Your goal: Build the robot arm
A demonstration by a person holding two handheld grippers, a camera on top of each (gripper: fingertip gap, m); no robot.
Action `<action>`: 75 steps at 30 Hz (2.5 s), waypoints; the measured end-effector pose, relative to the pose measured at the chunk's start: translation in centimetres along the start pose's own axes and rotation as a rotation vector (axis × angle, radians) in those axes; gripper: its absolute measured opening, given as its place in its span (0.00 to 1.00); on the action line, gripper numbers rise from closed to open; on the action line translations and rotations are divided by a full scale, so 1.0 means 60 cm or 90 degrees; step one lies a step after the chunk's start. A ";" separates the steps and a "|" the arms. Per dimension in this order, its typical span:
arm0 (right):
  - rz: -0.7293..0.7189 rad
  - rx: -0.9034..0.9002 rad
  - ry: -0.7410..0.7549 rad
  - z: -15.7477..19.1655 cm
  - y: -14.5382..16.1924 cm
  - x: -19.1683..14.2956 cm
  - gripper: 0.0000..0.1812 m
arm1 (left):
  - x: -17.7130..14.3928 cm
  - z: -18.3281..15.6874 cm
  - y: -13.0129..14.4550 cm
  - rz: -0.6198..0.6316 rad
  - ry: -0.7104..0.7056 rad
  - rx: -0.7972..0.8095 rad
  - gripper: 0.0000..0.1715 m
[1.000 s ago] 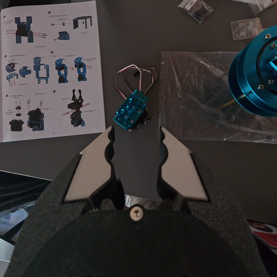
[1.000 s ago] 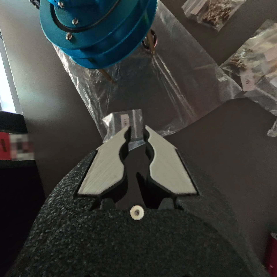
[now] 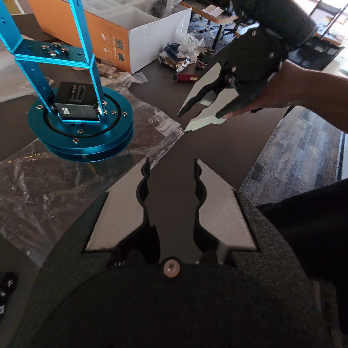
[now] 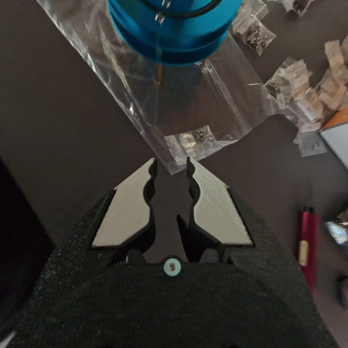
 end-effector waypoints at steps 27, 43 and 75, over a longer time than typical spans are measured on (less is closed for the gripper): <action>-0.271 0.244 -0.274 -0.036 -0.040 -0.055 0.00 | 0.154 0.006 -0.061 -0.128 0.158 -0.397 0.15; -0.339 0.352 -0.385 -0.028 -0.025 -0.079 0.00 | 0.137 0.005 -0.075 -0.182 0.265 -0.435 0.03; -0.332 0.357 -0.474 -0.021 -0.031 -0.069 0.06 | 0.124 0.008 -0.070 -0.218 0.296 -0.440 0.00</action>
Point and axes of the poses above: each gripper's, where its closed fingertips meet, x out along the fingers, y out of its underside, z = x × y across the jaws, the point moved 9 cm from there along -x, back along the fingers
